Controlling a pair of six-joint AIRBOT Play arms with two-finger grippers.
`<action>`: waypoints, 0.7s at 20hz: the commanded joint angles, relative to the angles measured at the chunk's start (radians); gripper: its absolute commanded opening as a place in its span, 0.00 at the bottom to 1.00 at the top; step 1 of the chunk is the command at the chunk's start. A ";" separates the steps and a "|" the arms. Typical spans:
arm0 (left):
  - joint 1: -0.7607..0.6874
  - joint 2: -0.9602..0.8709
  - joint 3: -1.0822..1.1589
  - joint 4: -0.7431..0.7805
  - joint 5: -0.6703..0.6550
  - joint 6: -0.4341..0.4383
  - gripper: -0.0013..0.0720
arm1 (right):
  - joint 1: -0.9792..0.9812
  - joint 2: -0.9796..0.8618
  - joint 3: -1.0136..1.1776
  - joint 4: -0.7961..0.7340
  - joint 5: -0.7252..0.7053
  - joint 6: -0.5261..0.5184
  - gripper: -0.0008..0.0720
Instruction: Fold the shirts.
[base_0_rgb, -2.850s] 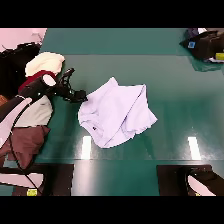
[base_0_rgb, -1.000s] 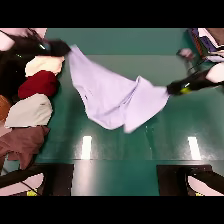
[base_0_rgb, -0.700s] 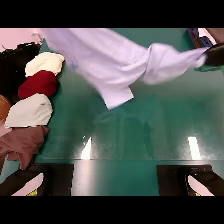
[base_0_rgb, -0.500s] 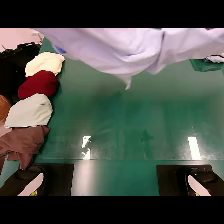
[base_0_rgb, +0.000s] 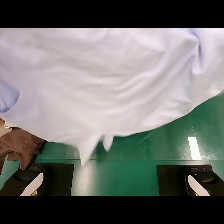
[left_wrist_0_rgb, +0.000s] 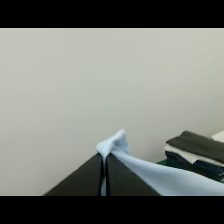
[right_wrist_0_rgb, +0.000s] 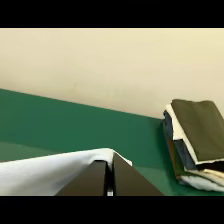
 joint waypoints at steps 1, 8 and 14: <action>0.001 -0.042 -0.085 0.131 -0.090 -0.062 0.05 | 0.000 -0.078 -0.039 -0.016 0.048 0.041 0.03; 0.001 -0.358 -0.557 0.190 0.028 -0.137 0.05 | 0.000 -0.459 -0.258 -0.012 0.105 0.071 0.03; 0.001 -0.717 -0.591 0.172 0.286 -0.159 0.05 | -0.005 -0.740 -0.288 -0.010 -0.080 0.070 0.03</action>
